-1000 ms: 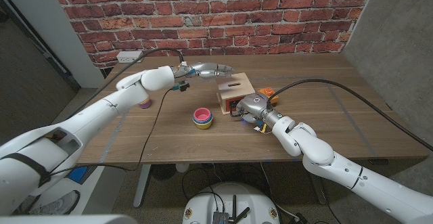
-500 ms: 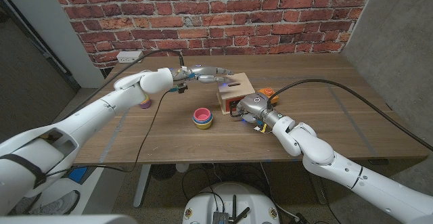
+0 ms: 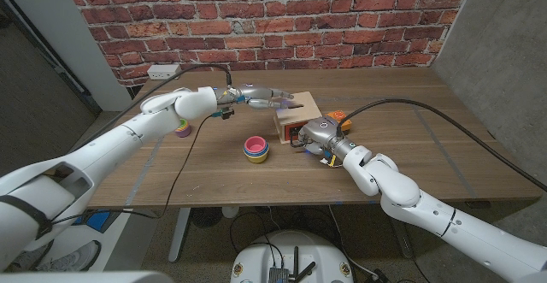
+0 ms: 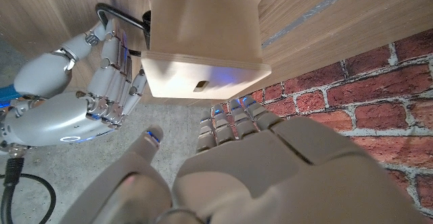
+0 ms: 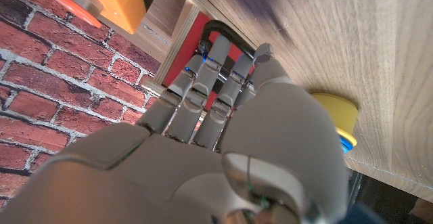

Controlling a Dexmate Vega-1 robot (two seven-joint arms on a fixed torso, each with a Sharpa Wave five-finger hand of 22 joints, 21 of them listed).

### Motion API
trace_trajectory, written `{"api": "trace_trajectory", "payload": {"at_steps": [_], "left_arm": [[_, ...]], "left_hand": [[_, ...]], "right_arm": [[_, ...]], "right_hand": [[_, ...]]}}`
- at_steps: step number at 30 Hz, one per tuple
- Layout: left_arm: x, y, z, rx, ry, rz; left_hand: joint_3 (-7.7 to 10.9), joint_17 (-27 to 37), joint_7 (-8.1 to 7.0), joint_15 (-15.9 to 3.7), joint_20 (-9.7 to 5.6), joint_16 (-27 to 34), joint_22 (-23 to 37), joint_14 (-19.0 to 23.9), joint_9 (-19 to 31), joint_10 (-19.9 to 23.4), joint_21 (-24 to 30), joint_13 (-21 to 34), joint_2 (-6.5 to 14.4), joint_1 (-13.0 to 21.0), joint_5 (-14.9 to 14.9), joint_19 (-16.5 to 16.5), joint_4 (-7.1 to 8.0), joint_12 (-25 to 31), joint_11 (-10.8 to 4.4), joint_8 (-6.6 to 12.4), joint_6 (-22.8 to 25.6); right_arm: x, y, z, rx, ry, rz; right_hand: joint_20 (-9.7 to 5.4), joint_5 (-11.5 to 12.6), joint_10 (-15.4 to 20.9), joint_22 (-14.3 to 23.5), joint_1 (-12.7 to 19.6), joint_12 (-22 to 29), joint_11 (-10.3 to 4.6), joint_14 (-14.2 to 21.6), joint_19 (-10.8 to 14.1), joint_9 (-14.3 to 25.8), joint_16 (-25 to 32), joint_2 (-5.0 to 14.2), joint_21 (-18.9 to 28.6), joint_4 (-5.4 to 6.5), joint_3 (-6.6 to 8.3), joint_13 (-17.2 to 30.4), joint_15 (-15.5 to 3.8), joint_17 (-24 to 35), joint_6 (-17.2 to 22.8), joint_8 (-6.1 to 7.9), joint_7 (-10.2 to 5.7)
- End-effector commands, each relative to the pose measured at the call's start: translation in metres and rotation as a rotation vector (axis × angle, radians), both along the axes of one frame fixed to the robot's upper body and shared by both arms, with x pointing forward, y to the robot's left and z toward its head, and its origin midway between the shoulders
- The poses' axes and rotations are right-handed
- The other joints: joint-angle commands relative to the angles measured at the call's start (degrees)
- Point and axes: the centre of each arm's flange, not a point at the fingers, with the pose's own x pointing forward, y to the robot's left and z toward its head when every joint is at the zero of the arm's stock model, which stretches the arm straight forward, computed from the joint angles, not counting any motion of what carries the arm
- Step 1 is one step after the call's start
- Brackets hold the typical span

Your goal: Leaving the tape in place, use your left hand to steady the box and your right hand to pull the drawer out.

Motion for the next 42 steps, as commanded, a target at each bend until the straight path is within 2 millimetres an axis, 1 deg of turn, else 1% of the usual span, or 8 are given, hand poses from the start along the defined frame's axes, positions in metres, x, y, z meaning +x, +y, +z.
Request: {"api": "trace_trajectory", "payload": {"at_steps": [1, 7, 9, 11, 12, 15, 28, 42], "left_arm": [[-0.003, 0.006, -0.001, 0.038, -0.03, 0.021], [-0.006, 0.009, -0.003, 0.051, -0.032, 0.02], [-0.006, 0.01, -0.004, 0.052, -0.032, 0.021], [-0.007, 0.011, -0.004, 0.051, -0.031, 0.022], [-0.008, 0.012, -0.005, 0.051, -0.033, 0.023], [-0.009, 0.013, -0.006, 0.054, -0.031, 0.027], [-0.013, 0.02, -0.01, 0.057, -0.028, 0.033], [-0.013, 0.019, -0.013, 0.068, -0.022, 0.034]], "left_hand": [[-0.07, 0.08, 0.1, -2.78, -9.77, -0.07, 0.26, -0.55, 0.04, -0.59, -0.11, -0.04, 4.13, -0.54, 0.3, -0.55, 0.45, -0.33, -0.02, 0.27, -0.26], [-0.18, 0.05, -0.15, -3.0, -9.76, 0.12, 0.25, -0.47, 0.03, -0.34, 0.02, -0.04, 4.12, -0.46, 0.34, -0.65, 0.64, -0.06, -0.32, 0.57, 0.39], [-0.24, 0.03, -0.35, -3.07, -9.81, 0.18, 0.25, -0.44, 0.02, -0.09, 0.09, -0.03, 4.11, -0.41, 0.36, -0.67, 0.72, 0.1, -0.91, 0.68, 0.71], [-0.28, 0.02, -0.73, -3.35, -9.79, 0.22, 0.24, -0.39, 0.02, -0.11, 0.14, -0.04, 4.1, -0.36, 0.37, -0.68, 0.76, 0.13, -1.06, 0.84, 1.16], [-0.29, 0.01, -0.86, -3.5, -9.82, 0.24, 0.23, -0.39, 0.02, -0.18, 0.17, -0.04, 4.1, -0.33, 0.39, -0.7, 0.78, 0.12, -1.5, 0.86, 1.29], [-0.31, 0.0, -0.95, -3.8, -9.83, 0.26, 0.22, -0.37, 0.01, -0.15, 0.2, -0.04, 4.1, -0.29, 0.4, -0.71, 0.8, 0.15, -1.68, 0.88, 1.45], [-0.2, -0.06, -1.01, -4.07, -9.68, 0.4, 0.19, 0.04, 0.01, 0.37, 0.36, -0.07, 4.29, -0.01, 0.47, -0.5, 0.72, 0.36, -1.92, 1.02, 2.21], [0.07, -0.12, -1.25, -4.4, -9.72, 0.51, 0.16, 0.8, 0.02, 1.23, 0.54, -0.08, 4.41, 0.32, 0.51, 0.03, 0.42, 0.58, -2.03, 1.2, 3.34]], "right_arm": [[0.0, 0.002, 0.0, -0.002, -0.001, -0.004], [-0.002, 0.003, -0.001, -0.002, -0.001, -0.005], [-0.002, 0.003, -0.001, -0.001, 0.001, -0.005], [-0.002, 0.003, -0.002, -0.003, 0.001, -0.004], [-0.002, 0.003, -0.002, -0.003, 0.001, -0.003], [-0.002, 0.004, -0.001, -0.004, 0.0, -0.001], [-0.004, 0.006, -0.001, -0.009, -0.004, 0.008], [-0.005, 0.006, -0.002, -0.002, 0.0, 0.004]], "right_hand": [[-7.31, 0.19, 0.63, 0.22, 0.07, -0.25, 0.15, 0.72, 0.19, 0.32, -0.15, 0.51, 0.23, 0.08, 0.03, 0.22, -3.7, 0.23, 0.42, 0.18, 0.17], [-7.32, 0.2, 0.59, 0.22, 0.02, -0.31, 0.15, 0.77, 0.21, 0.21, -0.37, 0.57, 0.23, 0.07, 0.06, 0.21, -3.7, 0.43, 0.5, 0.1, 0.15], [-7.33, 0.2, 0.58, 0.22, -0.08, -0.33, 0.14, 0.87, 0.2, 0.13, -0.42, 0.61, 0.22, 0.11, 0.04, 0.19, -3.69, 0.53, 0.52, 0.03, 0.18], [-7.29, 0.19, 0.63, 0.22, -0.02, -0.29, 0.14, 0.96, 0.21, 0.08, -0.41, 0.55, 0.22, 0.03, 0.03, 0.23, -3.75, 0.64, 0.68, 0.03, 0.24], [-7.31, 0.2, 0.64, 0.22, -0.02, -0.28, 0.15, 0.9, 0.2, 0.03, -0.52, 0.63, 0.22, 0.04, 0.08, 0.25, -3.72, 0.64, 0.69, 0.0, 0.26], [-7.35, 0.18, 0.54, 0.22, -0.15, -0.39, 0.16, 1.01, 0.14, 0.15, -0.6, 0.61, 0.19, 0.08, 0.05, 0.16, -3.69, 0.78, 0.46, -0.06, 0.16], [-7.29, 0.13, 0.6, 0.22, -0.41, -0.38, 0.13, 1.09, 0.09, 0.07, -1.15, 0.7, 0.14, 0.06, 0.1, 0.22, -3.68, 1.25, 0.53, -0.25, 0.2], [-7.3, 0.1, 0.66, 0.22, -0.63, -0.39, 0.13, 1.31, 0.08, 0.13, -1.49, 0.87, 0.11, 0.08, 0.22, 0.23, -3.69, 1.67, 0.86, -0.22, 0.19]]}}
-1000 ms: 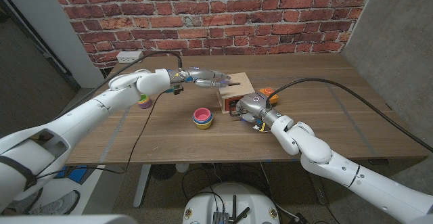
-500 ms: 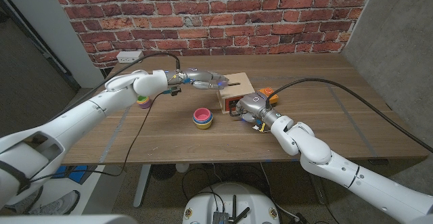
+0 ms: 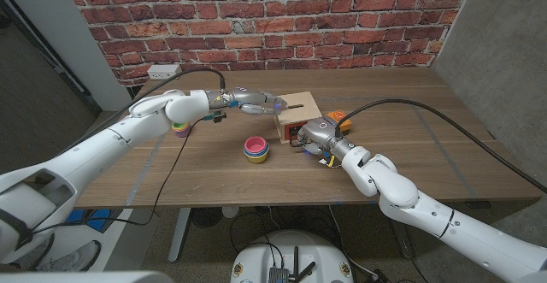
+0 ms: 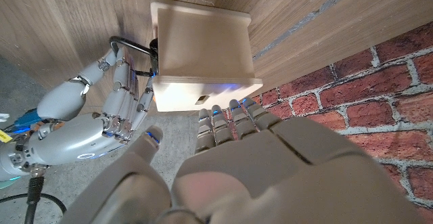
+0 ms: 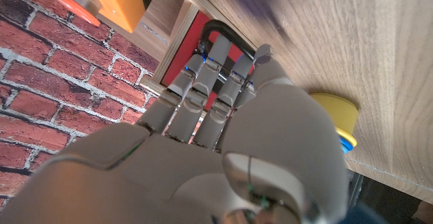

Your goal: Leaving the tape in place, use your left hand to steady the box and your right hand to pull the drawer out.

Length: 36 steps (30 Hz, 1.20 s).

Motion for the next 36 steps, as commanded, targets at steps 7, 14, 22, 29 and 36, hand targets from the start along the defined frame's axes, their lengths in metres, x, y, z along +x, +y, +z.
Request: {"api": "trace_trajectory", "payload": {"at_steps": [7, 14, 22, 29, 36], "left_arm": [[0.001, 0.0005, -0.0065, 0.015, 0.016, 0.007], [0.0015, -0.0005, -0.0079, 0.018, 0.021, 0.01], [0.0022, -0.003, -0.0086, 0.024, 0.027, 0.012], [0.0037, -0.005, -0.008, 0.027, 0.032, 0.013], [0.0046, -0.0075, -0.0074, 0.032, 0.036, 0.014]], "left_hand": [[0.55, 0.14, 0.01, -4.62, -9.77, 0.3, 0.15, 1.03, 0.01, 1.2, 0.66, 0.21, 4.39, 0.39, 0.3, 1.11, -0.21, 0.38, -0.13, 0.54, 1.14], [0.69, 0.13, -0.16, -4.77, -9.78, 0.4, 0.15, 1.82, 0.02, 1.97, 0.79, 0.21, 4.31, 0.5, 0.3, 1.71, -0.4, 0.52, -0.3, 0.73, 2.27], [0.88, 0.12, -0.18, -5.02, -9.78, 0.54, 0.15, 3.16, 0.02, 3.48, 0.91, 0.21, 4.23, 0.59, 0.29, 2.53, -0.6, 0.79, -0.5, 0.88, 3.7], [1.05, 0.11, -0.27, -5.02, -9.83, 0.56, 0.15, 4.12, 0.0, 4.79, 0.96, 0.22, 4.17, 0.64, 0.28, 3.19, -0.76, 0.96, -0.44, 0.96, 4.92], [1.2, 0.11, -0.2, -5.12, -9.89, 0.51, 0.15, 4.68, -0.02, 5.36, 0.95, 0.22, 4.2, 0.68, 0.28, 3.58, -0.86, 0.92, -0.52, 1.0, 5.87]], "right_arm": [[-0.0018, -0.0002, -0.0007, 0.005, 0.001, 0.004], [-0.0015, -0.0024, -0.0003, 0.004, 0.001, 0.004], [-0.0011, -0.0046, -0.0001, 0.006, -0.001, 0.005], [-0.0012, -0.0073, -0.0006, 0.009, -0.001, 0.004], [-0.0011, -0.0095, -0.0007, 0.009, -0.004, 0.01]], "right_hand": [[-7.25, 0.13, 0.74, 0.17, 0.07, 0.09, 0.13, 0.38, 0.15, 0.32, -0.25, 0.68, 0.14, 0.18, 0.43, 0.21, -3.42, 0.5, 0.44, 0.38, -0.1], [-7.25, 0.13, 0.73, 0.17, -0.04, 0.06, 0.15, 0.43, 0.15, 0.27, -0.45, 0.68, 0.12, 0.19, 0.47, 0.2, -3.39, 0.72, 0.51, 0.31, -0.03], [-7.23, 0.12, 0.7, 0.17, -0.21, 0.03, 0.14, 0.63, 0.15, 0.67, -0.66, 0.68, 0.11, 0.2, 0.55, 0.22, -3.38, 0.95, 0.72, 0.68, -0.12], [-7.28, 0.12, 0.86, 0.17, -0.43, 0.11, 0.13, 0.69, 0.15, 0.42, -0.9, 0.71, 0.09, 0.25, 0.6, 0.33, -3.36, 1.15, 0.62, 0.52, -0.06], [-7.27, 0.13, 1.04, 0.17, -0.39, 0.17, 0.15, 0.89, 0.16, 0.4, -0.96, 0.75, 0.07, 0.18, 0.7, 0.38, -3.4, 1.37, 0.94, 0.63, -0.08]]}}
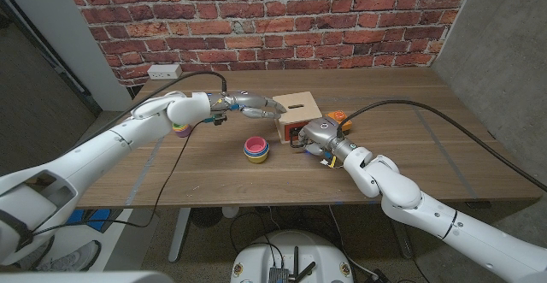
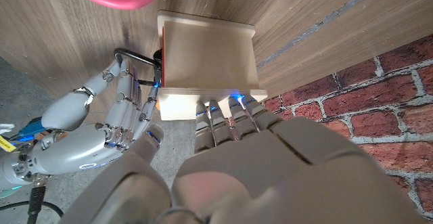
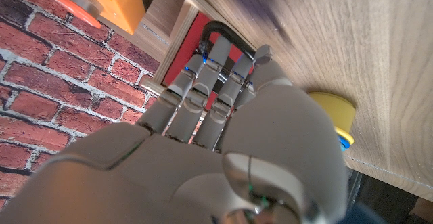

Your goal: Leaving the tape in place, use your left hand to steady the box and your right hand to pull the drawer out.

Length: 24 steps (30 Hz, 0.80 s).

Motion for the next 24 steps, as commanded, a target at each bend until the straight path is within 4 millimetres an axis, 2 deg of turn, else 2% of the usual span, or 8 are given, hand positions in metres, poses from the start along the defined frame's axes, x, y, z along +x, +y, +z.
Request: {"api": "trace_trajectory", "payload": {"at_steps": [1, 24], "left_arm": [[0.0021, -0.0039, -0.0002, 0.01, 0.01, 0.003], [0.0006, -0.0029, -0.004, 0.013, 0.02, 0.018]], "left_hand": [[0.43, 0.1, -0.06, -5.06, -9.87, 0.34, 0.15, 0.75, -0.03, 0.95, 0.52, 0.04, 4.2, 0.69, 0.29, 0.55, -0.07, 0.33, -0.21, 0.13, 0.75], [0.86, 0.1, -0.1, -5.46, -9.94, 0.44, 0.15, 2.92, -0.03, 2.6, 0.4, 0.04, 4.18, 0.76, 0.27, 1.29, -0.32, 0.26, -0.46, -0.03, 2.58]], "right_arm": [[0.0002, -0.0046, 0.0, 0.002, -0.005, 0.003], [-0.0057, -0.0018, -0.0005, -0.001, -0.007, 0.016]], "right_hand": [[-7.3, 0.46, 0.88, 0.24, -0.21, 0.28, -0.17, 0.6, 0.19, 0.37, -0.25, 0.14, 0.08, 0.06, 0.6, 0.29, -3.26, 0.35, 0.83, 0.4, -0.27], [-7.41, 0.37, 2.38, 0.25, -0.23, 0.29, -0.17, 1.76, 0.42, 0.54, -0.45, 0.22, 0.1, -0.03, 1.11, 0.01, -3.23, 1.2, 2.69, 1.43, -0.28]]}}
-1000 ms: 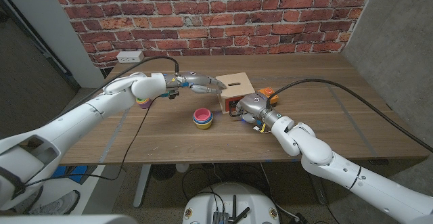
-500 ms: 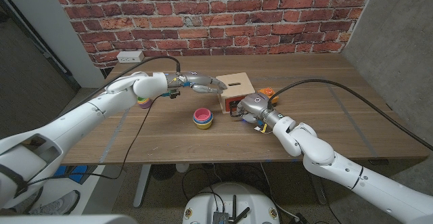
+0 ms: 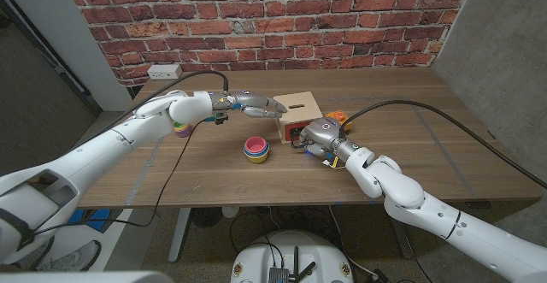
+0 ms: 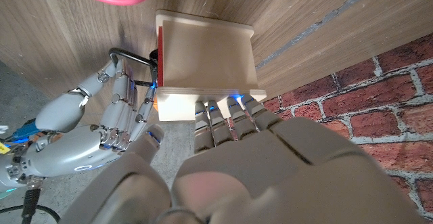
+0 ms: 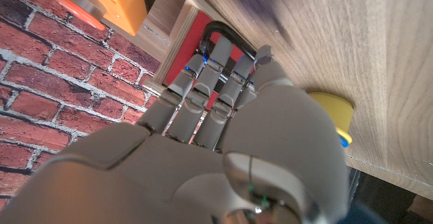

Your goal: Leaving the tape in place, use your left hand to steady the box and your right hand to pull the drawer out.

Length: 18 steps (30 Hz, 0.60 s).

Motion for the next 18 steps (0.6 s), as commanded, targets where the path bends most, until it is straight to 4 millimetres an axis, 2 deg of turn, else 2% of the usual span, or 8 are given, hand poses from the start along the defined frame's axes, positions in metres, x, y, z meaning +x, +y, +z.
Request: {"api": "trace_trajectory", "payload": {"at_steps": [1, 18], "left_arm": [[0.0002, 0.0008, -0.0024, 0.002, 0.006, 0.004], [-0.0026, 0.004, -0.004, -0.01, -0.005, 0.004]], "left_hand": [[0.47, 0.25, -0.2, -5.36, -9.95, 0.15, 0.15, 0.77, -0.03, 0.78, 0.4, 0.09, 4.18, 0.76, 0.27, 0.68, 0.07, 0.31, 0.15, -0.04, 0.67], [0.66, 0.26, -0.13, -5.23, -9.98, -0.13, 0.15, 0.77, -0.02, 0.72, 0.28, 0.1, 4.17, 0.77, 0.26, 0.74, -0.03, 0.01, 0.07, -0.36, 0.65]], "right_arm": [[-0.0049, 0.0024, -0.0002, -0.003, -0.004, 0.005], [-0.0131, 0.006, -0.0022, -0.015, -0.013, 0.003]], "right_hand": [[-7.4, 0.25, 0.89, 0.22, 0.38, 0.38, -0.05, 0.86, 0.43, 0.57, -0.05, 0.47, 0.09, -0.2, 0.62, 0.14, -2.88, 0.23, 2.26, 1.45, -0.48], [-7.46, 0.25, 1.42, 0.25, 0.52, 0.26, -0.04, 1.14, 0.45, 0.66, -0.47, 0.38, 0.09, -0.24, 1.11, 0.09, -2.87, 0.56, 2.57, 1.87, -0.36]]}}
